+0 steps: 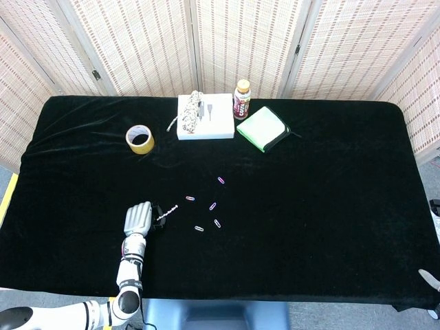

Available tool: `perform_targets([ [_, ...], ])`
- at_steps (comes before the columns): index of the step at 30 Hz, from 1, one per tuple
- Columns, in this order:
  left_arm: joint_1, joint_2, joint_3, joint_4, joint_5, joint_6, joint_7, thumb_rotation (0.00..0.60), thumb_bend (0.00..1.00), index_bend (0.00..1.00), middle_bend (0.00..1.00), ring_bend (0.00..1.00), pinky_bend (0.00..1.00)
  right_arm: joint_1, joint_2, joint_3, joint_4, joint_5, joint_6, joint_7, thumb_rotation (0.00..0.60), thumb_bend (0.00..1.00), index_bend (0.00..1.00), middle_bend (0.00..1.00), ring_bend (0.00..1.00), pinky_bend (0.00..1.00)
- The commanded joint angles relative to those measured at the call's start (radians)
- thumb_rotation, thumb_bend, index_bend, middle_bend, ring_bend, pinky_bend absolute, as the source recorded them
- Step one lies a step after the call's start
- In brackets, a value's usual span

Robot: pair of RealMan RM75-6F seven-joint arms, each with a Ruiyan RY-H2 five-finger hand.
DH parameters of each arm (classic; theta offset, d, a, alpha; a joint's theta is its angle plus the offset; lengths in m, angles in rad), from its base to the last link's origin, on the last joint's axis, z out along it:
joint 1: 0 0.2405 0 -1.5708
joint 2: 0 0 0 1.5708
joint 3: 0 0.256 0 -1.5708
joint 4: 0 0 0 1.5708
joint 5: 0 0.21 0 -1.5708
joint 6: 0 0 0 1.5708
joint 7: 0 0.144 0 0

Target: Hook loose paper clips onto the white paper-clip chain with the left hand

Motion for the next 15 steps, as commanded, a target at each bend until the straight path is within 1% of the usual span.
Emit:
perform_targets([
  [1,0.003,0.004,0.003,-0.006,0.019,0.014,-0.011,0.600,0.50,0.74,1.00,1.00,1.00,-0.003,-0.001,0.000,0.003,-0.002,0.005,0.004,0.600,0.01,0.00,0.00,0.00,0.00],
  [4,0.013,0.021,0.009,-0.026,0.054,0.046,-0.025,0.600,0.50,0.80,1.00,1.00,1.00,-0.007,-0.003,0.003,0.009,-0.004,0.016,0.011,0.600,0.01,0.00,0.00,0.00,0.00],
  [6,0.016,0.029,0.010,-0.034,0.069,0.064,-0.025,0.600,0.50,0.83,1.00,1.00,1.00,-0.008,-0.005,0.002,0.017,-0.016,0.028,0.022,0.600,0.01,0.00,0.00,0.00,0.00],
  [12,0.018,0.036,0.027,-0.038,0.113,0.091,-0.024,0.600,0.50,0.84,1.00,1.00,1.00,-0.017,-0.017,-0.004,0.075,-0.073,0.098,0.104,0.600,0.01,0.00,0.00,0.00,0.00],
  [15,0.022,0.040,0.034,-0.042,0.140,0.104,-0.034,0.600,0.50,0.84,1.00,1.00,1.00,-0.022,-0.031,0.000,0.102,-0.075,0.122,0.130,0.600,0.01,0.00,0.00,0.00,0.00],
])
